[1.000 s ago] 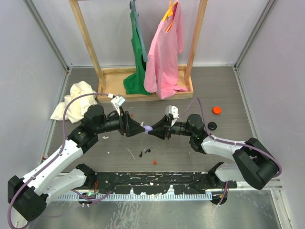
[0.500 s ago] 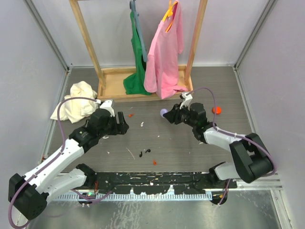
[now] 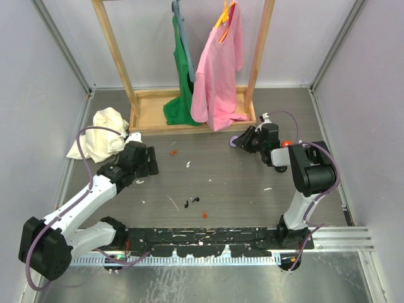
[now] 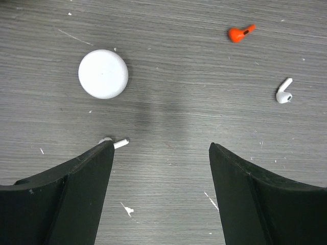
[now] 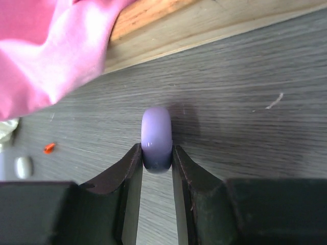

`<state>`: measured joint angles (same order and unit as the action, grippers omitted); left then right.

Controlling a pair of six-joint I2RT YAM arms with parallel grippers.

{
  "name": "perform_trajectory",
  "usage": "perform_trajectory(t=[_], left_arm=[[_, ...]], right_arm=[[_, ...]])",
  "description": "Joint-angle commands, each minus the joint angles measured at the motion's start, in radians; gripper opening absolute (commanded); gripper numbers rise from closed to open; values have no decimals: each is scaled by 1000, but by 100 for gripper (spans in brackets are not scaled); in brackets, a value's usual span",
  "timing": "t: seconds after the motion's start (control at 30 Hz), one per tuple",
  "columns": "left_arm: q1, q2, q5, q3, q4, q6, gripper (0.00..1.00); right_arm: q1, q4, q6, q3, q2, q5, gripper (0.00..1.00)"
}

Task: Insert the wireless bluetooth earbuds into the charging case
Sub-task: Place the charging case at the center of the board, then pick up the charging case at the center of the board.

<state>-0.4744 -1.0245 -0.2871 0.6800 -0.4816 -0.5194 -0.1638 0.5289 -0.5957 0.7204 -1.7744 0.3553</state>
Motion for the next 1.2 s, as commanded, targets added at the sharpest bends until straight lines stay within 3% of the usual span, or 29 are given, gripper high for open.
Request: perform_trajectory(t=[0.0,0.27,0.47,0.7,0.8,0.93,1.17], left_arm=[[30,-21,-28,6,21,-17,77],[101,-58,-24,42,2,-15,78],[142,-126,-27,90,-18,4,79],[210,-255,27,174,-64,74,81],[240,-316,55,202,-69,107,82],[292,-379,133,234,-75,163,83],[347,-518,238,285,-75,237,83]], right_arm=[[32,-3,-78,43,-39,36,14],[61,-71,-66,-33,8,-3,47],[63,-121,-12,-97,124,-37,59],[58,-52,32,-239,319,-32,69],[53,27,17,-289,372,-10,74],[49,273,-49,-398,376,27,85],[49,429,-77,-468,374,36,87]])
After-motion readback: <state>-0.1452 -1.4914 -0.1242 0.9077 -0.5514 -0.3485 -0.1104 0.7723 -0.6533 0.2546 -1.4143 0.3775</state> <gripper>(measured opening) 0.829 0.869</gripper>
